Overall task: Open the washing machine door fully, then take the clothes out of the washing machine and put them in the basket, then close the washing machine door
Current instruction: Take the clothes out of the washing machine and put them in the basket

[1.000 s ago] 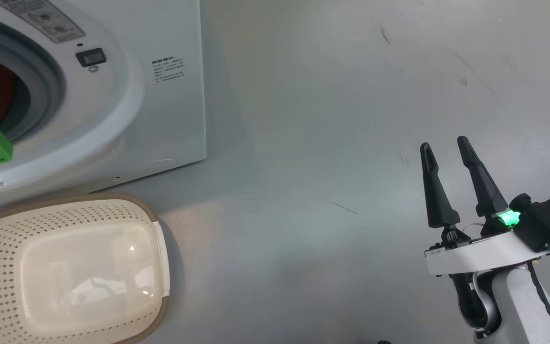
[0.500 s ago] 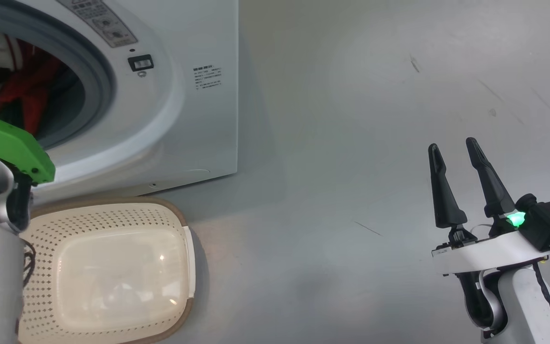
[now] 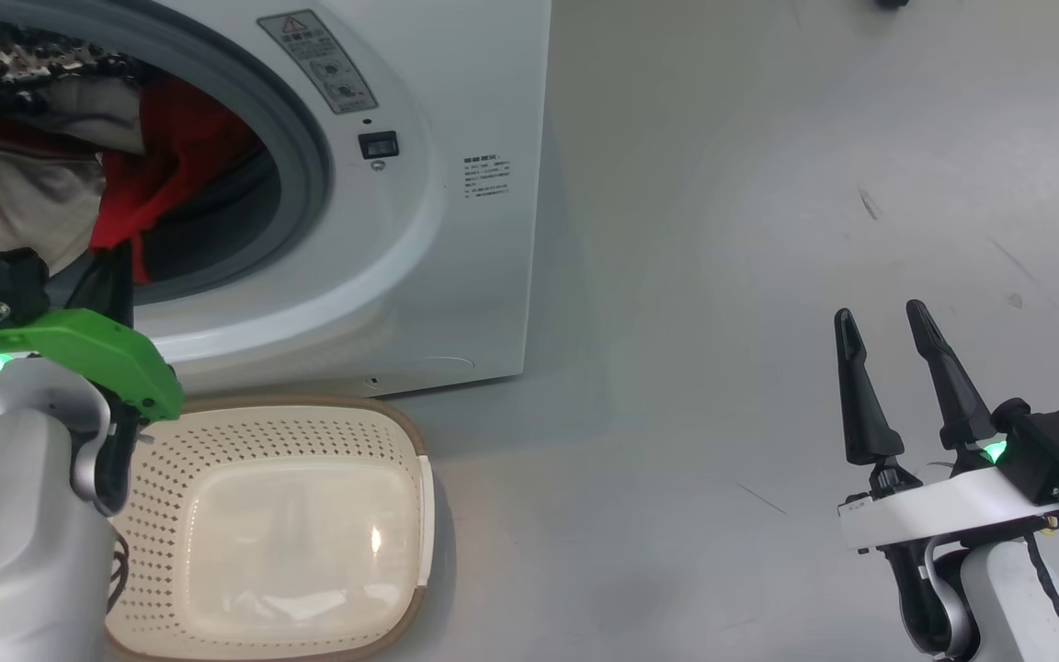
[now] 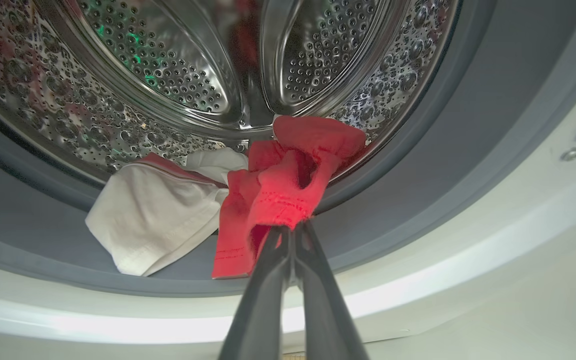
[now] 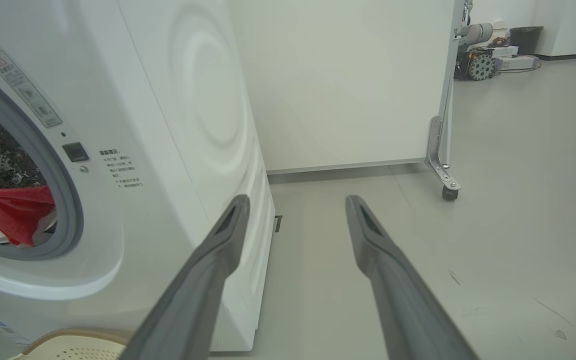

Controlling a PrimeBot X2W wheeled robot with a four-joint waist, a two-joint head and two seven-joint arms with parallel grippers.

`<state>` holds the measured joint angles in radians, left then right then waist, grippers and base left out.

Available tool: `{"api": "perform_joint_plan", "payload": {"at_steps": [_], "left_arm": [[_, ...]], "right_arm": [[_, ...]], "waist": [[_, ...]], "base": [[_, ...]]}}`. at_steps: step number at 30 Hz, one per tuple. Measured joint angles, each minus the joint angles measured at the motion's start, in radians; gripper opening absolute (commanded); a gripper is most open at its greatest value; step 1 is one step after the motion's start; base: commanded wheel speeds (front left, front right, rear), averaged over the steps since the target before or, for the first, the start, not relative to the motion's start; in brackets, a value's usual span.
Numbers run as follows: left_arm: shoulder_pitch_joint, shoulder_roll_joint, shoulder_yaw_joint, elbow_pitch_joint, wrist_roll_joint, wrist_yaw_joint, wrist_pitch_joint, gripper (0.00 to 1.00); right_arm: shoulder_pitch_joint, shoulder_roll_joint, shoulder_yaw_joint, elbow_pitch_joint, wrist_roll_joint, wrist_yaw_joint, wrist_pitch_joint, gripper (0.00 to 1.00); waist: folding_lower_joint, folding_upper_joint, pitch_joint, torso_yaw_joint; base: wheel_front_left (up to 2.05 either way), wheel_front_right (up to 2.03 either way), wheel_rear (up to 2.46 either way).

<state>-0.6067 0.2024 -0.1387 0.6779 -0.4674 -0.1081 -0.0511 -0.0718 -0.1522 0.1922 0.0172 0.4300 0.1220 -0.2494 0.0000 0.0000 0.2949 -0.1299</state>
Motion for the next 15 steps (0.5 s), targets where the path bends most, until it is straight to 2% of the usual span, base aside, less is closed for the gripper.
{"api": "perform_joint_plan", "payload": {"at_steps": [15], "left_arm": [[0.147, -0.002, -0.093, -0.062, 0.071, -0.012, -0.148, 0.00]], "right_arm": [[0.048, 0.001, 0.002, 0.026, 0.001, 0.000, 0.000, 1.00]], "waist": [[0.0000, 0.0000, -0.124, 0.092]], "base": [[0.00, 0.00, 0.00]]}}
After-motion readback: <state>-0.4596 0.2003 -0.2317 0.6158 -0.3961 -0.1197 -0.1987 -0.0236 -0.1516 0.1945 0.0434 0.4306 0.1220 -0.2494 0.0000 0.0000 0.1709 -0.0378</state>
